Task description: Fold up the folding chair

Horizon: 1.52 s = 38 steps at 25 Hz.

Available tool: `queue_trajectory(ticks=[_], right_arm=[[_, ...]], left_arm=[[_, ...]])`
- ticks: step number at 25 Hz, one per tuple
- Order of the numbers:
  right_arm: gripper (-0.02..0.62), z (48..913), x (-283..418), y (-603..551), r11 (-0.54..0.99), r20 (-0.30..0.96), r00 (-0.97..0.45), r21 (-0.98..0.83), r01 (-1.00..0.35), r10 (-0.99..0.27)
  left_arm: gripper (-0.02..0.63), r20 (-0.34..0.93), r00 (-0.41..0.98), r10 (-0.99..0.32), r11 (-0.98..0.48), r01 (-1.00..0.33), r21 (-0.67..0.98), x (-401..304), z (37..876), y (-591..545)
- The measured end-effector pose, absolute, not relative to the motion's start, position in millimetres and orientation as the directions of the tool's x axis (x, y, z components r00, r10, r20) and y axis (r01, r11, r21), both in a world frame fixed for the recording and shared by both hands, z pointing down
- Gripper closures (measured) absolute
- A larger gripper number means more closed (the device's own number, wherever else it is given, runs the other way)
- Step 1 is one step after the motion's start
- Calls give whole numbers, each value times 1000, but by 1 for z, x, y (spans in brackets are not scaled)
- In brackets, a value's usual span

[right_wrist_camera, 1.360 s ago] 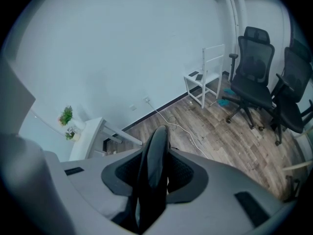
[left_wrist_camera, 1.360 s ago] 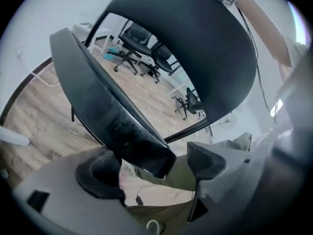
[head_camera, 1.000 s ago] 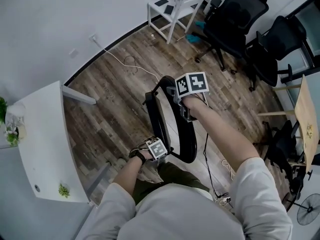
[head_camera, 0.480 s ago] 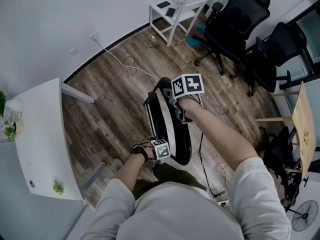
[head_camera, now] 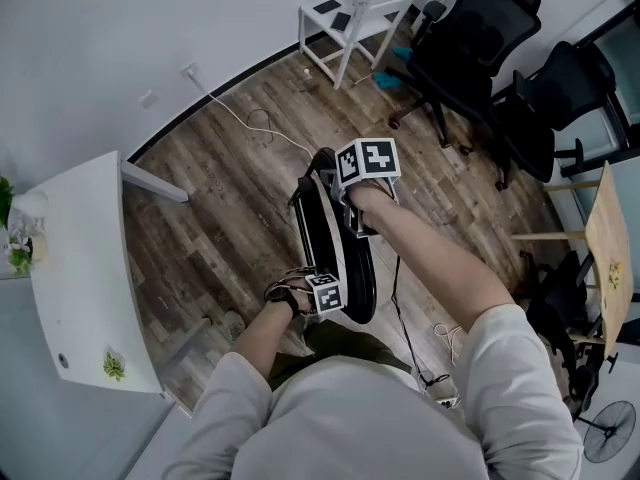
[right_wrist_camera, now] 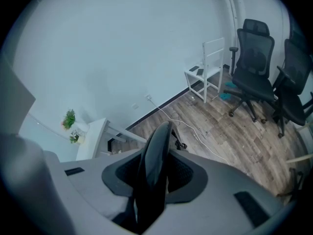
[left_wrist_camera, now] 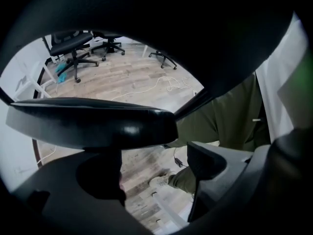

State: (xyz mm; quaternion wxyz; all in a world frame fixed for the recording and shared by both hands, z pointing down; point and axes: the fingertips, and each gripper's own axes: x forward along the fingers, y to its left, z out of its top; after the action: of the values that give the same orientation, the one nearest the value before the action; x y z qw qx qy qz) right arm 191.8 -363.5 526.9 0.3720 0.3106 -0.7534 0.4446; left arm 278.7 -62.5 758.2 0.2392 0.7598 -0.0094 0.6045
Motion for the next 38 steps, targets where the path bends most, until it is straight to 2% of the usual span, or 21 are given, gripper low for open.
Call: queue_trajectory(ticks=[4,7,11,13,17,20,28,38], right_arm=[[463,525,193,-368,410,836,-533,-444,-797,-130],[462,525,192,-366,410,834,-537,-449,-794,-126],[460,523,193,-367,406,838,-534,-451,-795,-117],[460,524,192,-365,403,846,-524,-448,-798,-99],[462,527,194,-364,420,869,-489,-416,-806,-78],[462,530,197,-360,443,885,-459,-380,-812,-82],[478,534,191,-348,477,904,-412,-315,-821,-112],[509,529,146,-329,536,932,-330,-202,-820,-153]], left_arm=[[195,951,270,149,-888,-386,249,274,735,-76],[195,938,345,25,-836,-508,209,273,691,-74],[190,832,536,-143,-662,-677,322,282,605,-77],[190,775,580,-251,-575,-733,363,286,562,-87],[178,716,538,-445,-465,-822,328,301,500,-113],[173,714,441,-543,-389,-886,252,316,491,-126],[173,722,223,-655,-307,-951,16,332,523,-168],[255,746,188,-639,-265,-964,16,275,524,-150]])
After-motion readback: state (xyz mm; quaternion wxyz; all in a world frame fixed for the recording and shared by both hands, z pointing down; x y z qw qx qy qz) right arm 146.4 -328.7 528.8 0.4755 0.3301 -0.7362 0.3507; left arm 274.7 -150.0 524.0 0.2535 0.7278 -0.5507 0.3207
